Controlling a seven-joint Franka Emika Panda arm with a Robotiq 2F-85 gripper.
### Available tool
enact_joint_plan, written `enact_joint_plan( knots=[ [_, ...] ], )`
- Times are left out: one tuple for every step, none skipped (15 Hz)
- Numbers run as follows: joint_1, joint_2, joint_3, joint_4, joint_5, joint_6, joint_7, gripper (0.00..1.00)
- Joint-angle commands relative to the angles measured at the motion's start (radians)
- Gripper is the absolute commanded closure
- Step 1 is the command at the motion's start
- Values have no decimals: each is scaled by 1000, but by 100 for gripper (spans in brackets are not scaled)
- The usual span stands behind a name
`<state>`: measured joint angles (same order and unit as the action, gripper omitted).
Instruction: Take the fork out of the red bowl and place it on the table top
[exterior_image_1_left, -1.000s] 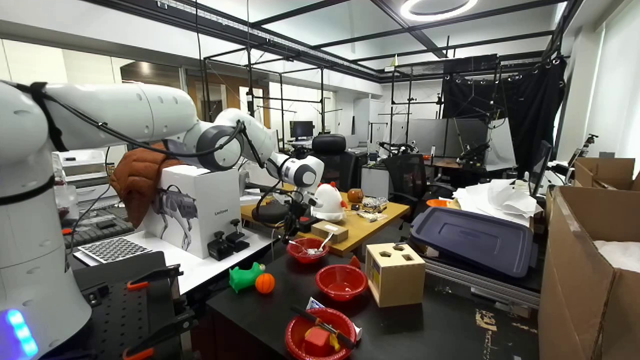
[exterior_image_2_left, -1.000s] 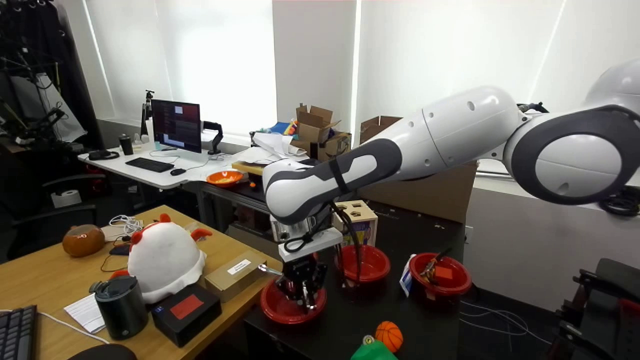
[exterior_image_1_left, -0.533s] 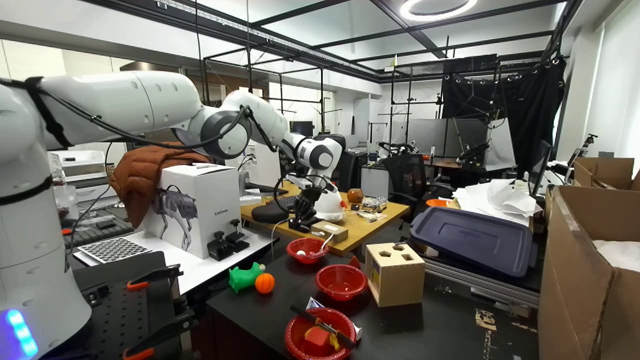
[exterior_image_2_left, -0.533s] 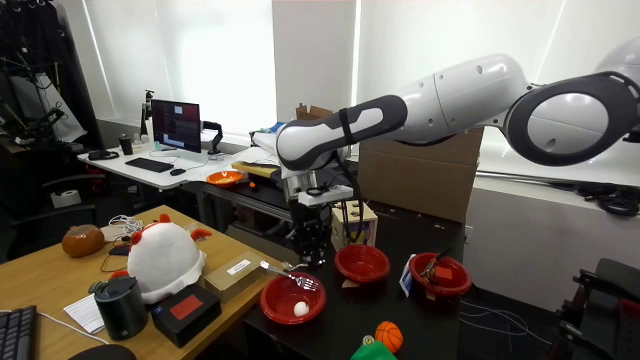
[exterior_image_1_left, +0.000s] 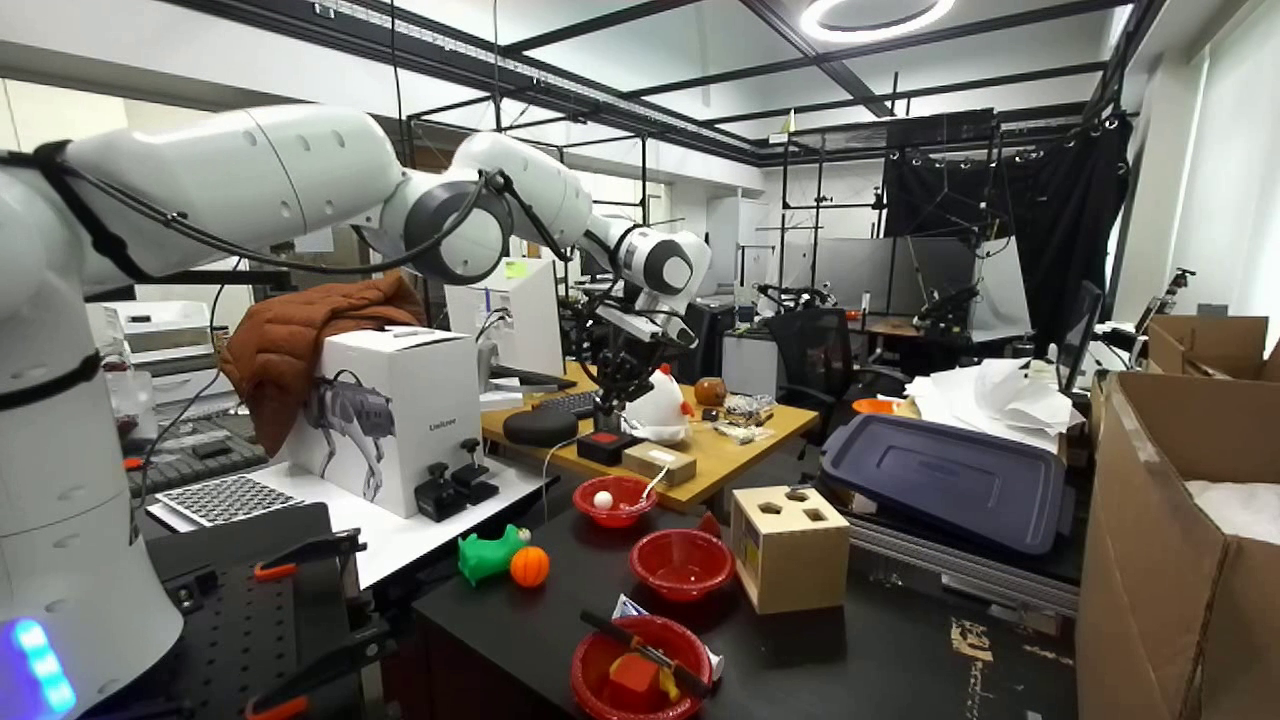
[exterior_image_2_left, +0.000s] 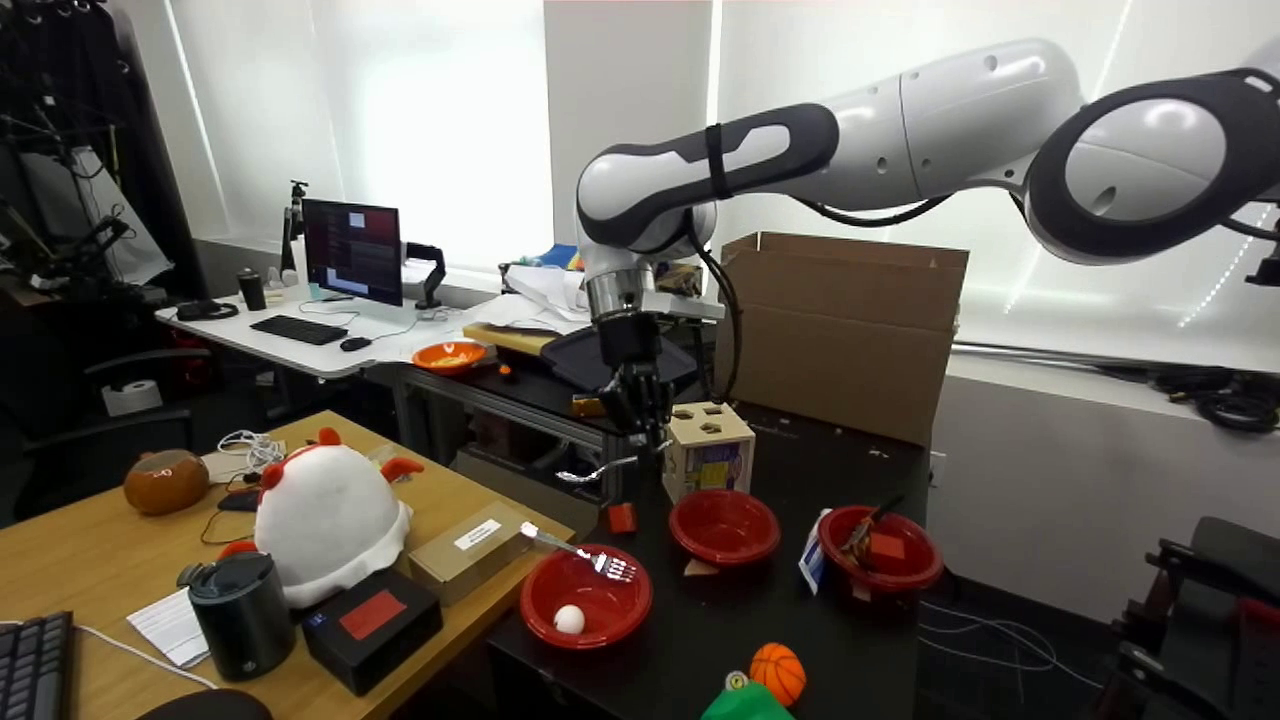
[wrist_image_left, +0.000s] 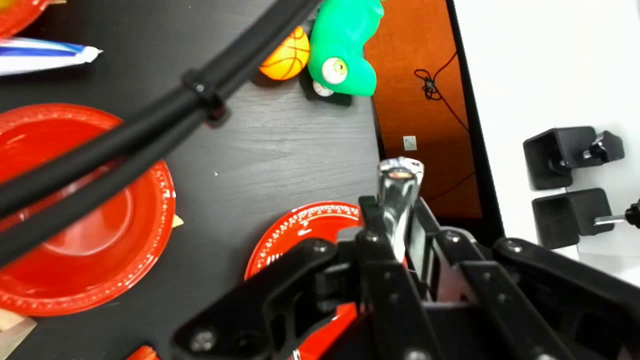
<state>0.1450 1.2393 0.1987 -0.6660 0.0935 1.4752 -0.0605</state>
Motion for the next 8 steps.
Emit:
enact_joint_plan(
  knots=[
    [-32,-101,-13,-126,-40,-51,-96,96],
    [-38,-117,-15,-155,-49,-62,-117,96],
    [-44,-137,-18,-188,-62,-70,-133,96],
    [-53,-160,-16,-230,-71,-73,-158,96],
    [-61,-189,-15,-281,-81,-67,-185,96],
    [-69,-214,-12,-326,-88,-59,-214,96],
    [-73,-235,-11,-366,-99,-44,-239,96],
    [-75,-255,-15,-405,-108,-13,-241,96]
  ],
)
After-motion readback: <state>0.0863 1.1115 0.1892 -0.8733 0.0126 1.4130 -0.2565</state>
